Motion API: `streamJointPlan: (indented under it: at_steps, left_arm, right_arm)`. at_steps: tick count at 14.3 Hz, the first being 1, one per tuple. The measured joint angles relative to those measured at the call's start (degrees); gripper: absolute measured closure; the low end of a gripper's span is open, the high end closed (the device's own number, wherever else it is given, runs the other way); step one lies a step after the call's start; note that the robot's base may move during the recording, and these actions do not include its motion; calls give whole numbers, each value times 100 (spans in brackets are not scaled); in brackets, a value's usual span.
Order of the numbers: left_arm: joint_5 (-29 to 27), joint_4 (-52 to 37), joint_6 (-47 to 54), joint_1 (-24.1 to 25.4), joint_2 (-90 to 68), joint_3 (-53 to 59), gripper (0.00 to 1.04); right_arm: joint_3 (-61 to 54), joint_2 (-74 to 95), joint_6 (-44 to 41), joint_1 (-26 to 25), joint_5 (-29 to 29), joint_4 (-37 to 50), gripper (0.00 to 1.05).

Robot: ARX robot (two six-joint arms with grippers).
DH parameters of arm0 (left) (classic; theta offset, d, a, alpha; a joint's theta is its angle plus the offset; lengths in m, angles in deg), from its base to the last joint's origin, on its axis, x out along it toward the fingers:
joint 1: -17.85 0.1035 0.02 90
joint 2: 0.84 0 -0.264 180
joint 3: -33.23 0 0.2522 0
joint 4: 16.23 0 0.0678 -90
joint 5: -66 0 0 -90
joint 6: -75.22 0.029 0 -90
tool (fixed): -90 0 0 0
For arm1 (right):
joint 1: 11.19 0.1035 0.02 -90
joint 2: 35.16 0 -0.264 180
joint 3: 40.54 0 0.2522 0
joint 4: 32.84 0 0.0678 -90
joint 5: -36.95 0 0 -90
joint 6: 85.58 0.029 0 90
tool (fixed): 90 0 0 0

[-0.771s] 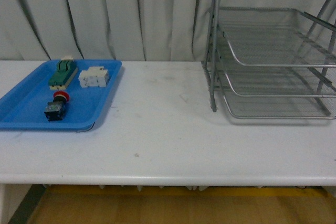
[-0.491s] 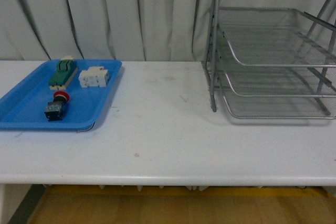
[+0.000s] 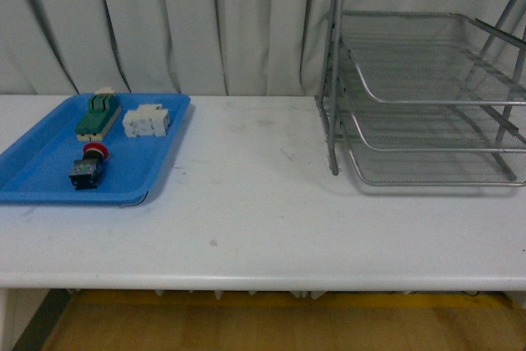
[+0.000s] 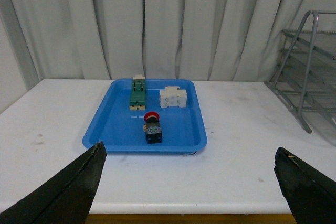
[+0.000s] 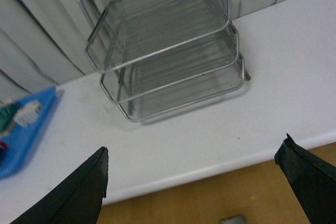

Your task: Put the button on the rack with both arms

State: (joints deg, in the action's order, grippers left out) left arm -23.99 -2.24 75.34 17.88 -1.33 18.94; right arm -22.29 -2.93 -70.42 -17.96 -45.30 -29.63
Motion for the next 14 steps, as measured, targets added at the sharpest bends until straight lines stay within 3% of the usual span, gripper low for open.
streamJointPlan:
  at_steps: [2,5,8,14]
  left_arm:
    - [-2,0,0,0,0,0,7]
    - [-2,-2,0,0,0,0,7]
    - [-2,-2,0,0,0,0,7]
    - [-2,0,0,0,0,0,7]
  right_arm:
    - [354,2492,1711,-197,328,2098,6]
    - [1139,5149,3504,-162,501,3963,6]
    - [1943,6662,4273,164,442,4197,6]
    - [3429,8041,4896,614,223,3829,6]
